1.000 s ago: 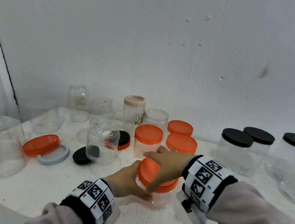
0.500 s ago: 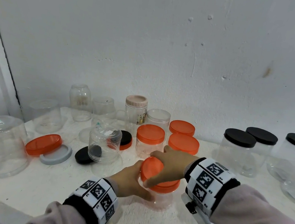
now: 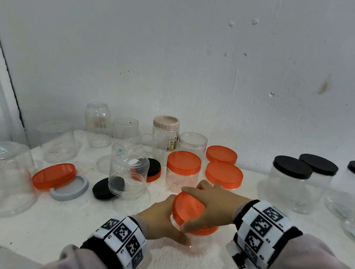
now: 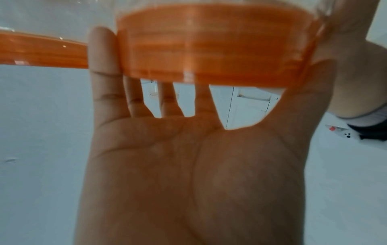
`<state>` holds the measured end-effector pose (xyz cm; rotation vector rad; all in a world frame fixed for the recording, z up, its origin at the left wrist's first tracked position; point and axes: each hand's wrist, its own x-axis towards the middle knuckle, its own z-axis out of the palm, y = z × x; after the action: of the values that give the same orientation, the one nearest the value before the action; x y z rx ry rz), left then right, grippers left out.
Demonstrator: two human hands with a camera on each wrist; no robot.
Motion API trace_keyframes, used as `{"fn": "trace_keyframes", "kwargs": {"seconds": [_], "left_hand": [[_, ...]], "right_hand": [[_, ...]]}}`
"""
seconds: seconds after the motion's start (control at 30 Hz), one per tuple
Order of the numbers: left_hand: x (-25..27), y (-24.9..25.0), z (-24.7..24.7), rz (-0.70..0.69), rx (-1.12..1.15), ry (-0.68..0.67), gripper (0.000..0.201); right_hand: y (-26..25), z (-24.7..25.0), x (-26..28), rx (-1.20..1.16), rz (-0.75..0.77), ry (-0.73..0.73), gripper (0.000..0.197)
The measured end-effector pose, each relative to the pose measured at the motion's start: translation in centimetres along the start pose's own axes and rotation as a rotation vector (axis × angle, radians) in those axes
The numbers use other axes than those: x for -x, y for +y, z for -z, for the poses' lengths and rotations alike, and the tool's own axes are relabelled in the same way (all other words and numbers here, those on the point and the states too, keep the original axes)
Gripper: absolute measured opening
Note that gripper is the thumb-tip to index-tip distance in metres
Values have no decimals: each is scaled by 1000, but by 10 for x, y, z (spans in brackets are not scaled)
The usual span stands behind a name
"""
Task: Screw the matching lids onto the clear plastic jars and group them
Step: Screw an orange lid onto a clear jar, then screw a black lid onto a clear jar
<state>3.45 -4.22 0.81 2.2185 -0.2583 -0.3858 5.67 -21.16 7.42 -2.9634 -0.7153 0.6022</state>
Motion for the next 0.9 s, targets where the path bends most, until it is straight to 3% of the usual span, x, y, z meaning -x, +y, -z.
{"fn": "trace_keyframes", "kwargs": {"seconds": [0.23, 0.43, 0.6, 0.77, 0.9], "left_hand": [[0, 1, 2, -12, -19, -13, 109], [5, 1, 4, -43, -14, -35, 108], [16, 3, 13, -71, -203, -14, 95], [51, -1, 58, -211, -349, 87, 77], [88, -9, 117, -302, -383, 260, 57]], "right_hand": [[3, -19, 3, -32, 30, 118, 95], [7, -36, 6, -225, 61, 224, 88], [12, -39, 8, -311, 45, 229, 91], [27, -39, 21, -374, -11, 271, 97], [49, -41, 32, -436, -146, 381, 101]]}}
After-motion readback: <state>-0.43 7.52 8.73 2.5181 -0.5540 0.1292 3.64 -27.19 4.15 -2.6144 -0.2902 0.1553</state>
